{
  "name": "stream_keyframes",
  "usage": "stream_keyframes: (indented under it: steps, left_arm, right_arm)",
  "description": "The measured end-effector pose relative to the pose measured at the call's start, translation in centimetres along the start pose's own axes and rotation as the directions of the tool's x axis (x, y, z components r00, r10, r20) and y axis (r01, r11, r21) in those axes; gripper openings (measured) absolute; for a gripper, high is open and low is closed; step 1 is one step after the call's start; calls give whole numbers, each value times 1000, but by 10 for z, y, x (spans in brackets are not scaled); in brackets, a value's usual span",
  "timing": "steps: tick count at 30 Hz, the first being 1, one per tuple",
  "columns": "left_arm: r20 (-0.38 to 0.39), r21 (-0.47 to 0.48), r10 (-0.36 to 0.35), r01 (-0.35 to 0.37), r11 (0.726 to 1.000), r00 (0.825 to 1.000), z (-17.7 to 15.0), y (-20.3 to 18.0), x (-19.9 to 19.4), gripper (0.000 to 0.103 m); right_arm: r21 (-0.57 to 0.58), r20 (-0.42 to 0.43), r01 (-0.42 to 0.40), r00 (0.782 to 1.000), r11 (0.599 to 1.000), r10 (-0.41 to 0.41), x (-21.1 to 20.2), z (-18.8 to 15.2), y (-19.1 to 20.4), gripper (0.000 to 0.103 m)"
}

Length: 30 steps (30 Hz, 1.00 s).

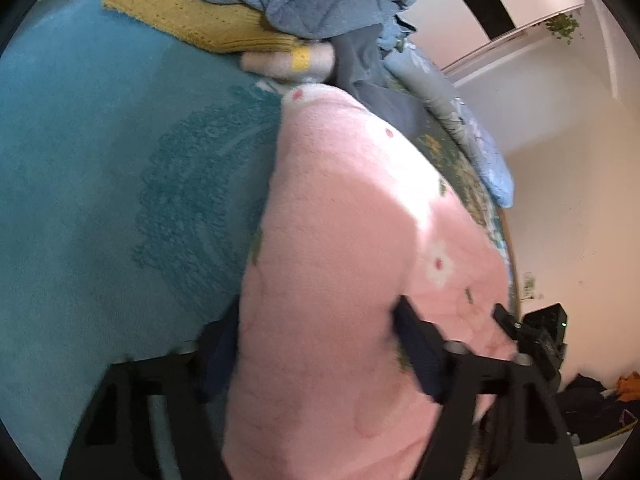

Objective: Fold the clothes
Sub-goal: 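Carry the folded pink blanket with both tools toward the headboard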

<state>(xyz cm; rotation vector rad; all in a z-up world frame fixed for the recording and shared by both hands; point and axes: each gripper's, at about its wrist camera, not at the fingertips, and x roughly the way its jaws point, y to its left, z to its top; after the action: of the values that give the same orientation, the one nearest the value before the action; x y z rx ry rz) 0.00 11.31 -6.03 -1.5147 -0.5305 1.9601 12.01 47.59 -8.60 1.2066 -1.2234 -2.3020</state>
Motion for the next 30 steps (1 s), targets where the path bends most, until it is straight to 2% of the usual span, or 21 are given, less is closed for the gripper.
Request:
stream_keyframes:
  steps: [3,6,9,14,17,21,26,30]
  left_arm:
    - [14,14,3,-3,1000,1000,-4,-3,-1,51]
    - [28,17,-31,31,999,999,4,2,-4,40]
    - [58,69,-49,45,997,997,2,-7,-12,33]
    - [134,185,-112,86,979,985,6,-15,-41,31]
    - [187,243,-168,120,963,968,3,-18,-67,31]
    - [244,262,-219,153,953,945,20,-4,-100,31]
    - [320,229,-203,133,964,925,40,45,-148,31]
    - [404,170,-136,71,983,905,56,98,-192,31]
  right_arm:
    - [-41,9,16,1000,999,-15,-2,-1,12,51]
    - [-75,12,17,1000,997,-16,-6,0,22,48]
    - [-98,17,15,1000,995,-13,-12,0,32,47]
    - [-135,31,10,999,991,-6,-23,2,54,46]
    - [-178,50,0,999,984,9,-28,2,81,46]
    - [-248,60,-30,997,968,46,-25,5,125,46]
    - [-353,7,-58,998,934,65,18,8,195,46]
    - [-406,-87,-116,992,906,88,90,3,251,46]
